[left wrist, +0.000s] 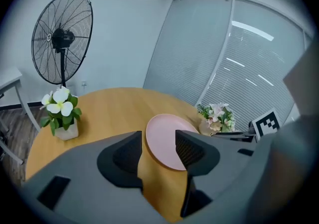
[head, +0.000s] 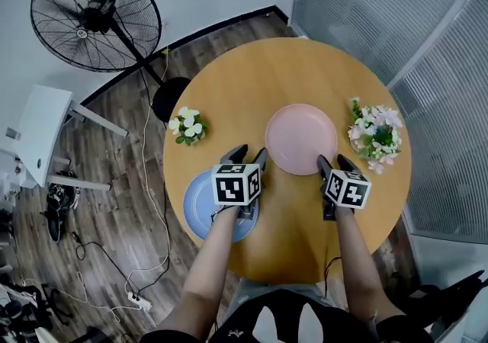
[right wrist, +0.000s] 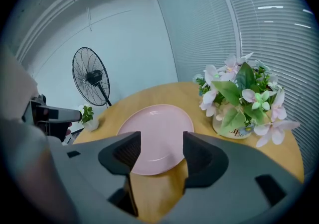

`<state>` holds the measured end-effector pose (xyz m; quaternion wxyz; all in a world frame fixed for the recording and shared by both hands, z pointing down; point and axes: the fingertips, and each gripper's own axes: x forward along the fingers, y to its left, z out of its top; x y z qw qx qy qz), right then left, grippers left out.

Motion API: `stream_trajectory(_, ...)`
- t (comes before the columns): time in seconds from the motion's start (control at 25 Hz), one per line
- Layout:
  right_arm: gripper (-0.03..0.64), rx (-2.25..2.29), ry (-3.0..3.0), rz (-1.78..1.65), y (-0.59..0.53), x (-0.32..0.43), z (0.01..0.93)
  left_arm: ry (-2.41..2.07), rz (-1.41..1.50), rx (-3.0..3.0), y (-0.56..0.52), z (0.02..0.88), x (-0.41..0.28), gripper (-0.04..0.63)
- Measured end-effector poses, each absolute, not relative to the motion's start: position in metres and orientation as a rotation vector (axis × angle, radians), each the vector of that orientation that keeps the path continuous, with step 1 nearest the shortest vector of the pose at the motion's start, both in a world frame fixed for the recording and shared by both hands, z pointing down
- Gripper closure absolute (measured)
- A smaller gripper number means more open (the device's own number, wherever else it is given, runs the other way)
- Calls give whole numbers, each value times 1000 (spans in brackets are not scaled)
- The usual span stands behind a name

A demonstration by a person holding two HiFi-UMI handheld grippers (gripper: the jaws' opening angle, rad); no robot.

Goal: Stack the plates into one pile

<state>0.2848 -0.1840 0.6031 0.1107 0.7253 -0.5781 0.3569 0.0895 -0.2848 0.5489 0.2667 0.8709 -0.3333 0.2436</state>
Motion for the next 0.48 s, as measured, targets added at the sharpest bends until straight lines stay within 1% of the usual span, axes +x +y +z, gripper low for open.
stream_trajectory(0.48,350,2106,-1618,1203,-185,305,650,-783,779,2202,-309,631,131,382)
